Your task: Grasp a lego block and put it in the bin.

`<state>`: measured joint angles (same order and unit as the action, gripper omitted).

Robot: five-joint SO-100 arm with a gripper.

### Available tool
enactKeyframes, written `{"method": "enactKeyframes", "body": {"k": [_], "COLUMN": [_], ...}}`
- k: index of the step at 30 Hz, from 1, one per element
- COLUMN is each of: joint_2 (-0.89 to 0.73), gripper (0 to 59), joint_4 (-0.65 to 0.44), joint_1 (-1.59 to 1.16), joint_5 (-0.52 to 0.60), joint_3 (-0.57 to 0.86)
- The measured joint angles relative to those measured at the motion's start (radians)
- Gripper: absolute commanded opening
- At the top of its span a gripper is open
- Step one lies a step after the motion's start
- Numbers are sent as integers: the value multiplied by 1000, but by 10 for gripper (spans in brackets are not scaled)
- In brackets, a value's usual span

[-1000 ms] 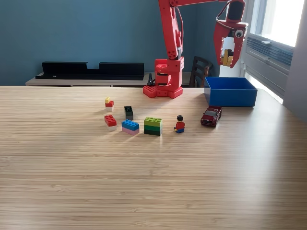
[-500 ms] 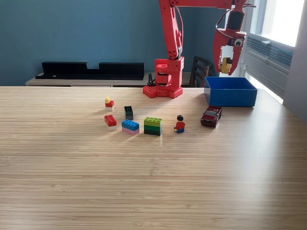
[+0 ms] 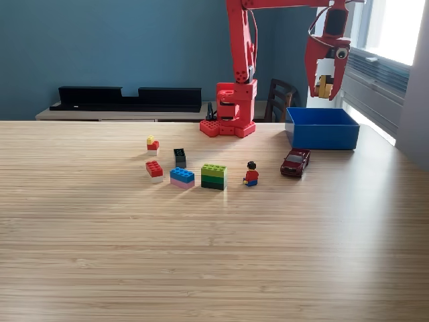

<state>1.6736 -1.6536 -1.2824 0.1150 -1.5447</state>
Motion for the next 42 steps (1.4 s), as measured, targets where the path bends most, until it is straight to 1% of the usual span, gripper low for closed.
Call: {"method": "enactKeyframes", "body": {"k": [4,5,8,11,13,15,17,18,20,23,24,28,32,36,39,42], "joint_2": [-103,-123,-160,-183,-186,-186,-186,-186,-186,-186,-186,-186,-186,-167,-80,54], "gripper": [3,20,142,240,286,305,288,257,171,11,0,0,0,0,0,0], "joint_4": [0,0,0,0,0,0,0,0,0,0,0,-17,-77,-80,-80,-80], "joint_1": [0,0,0,0,0,0,0,0,0,0,0,75,233,417,549,672], "joint_5": [-14,-18,-35,-48,-55,-63,-69,-71,-71,-71,-71,-40,12,43,40,14], "joint_3": [44,51,58,60,60,60,60,60,78,109,121,170,267,290,287,268]}}
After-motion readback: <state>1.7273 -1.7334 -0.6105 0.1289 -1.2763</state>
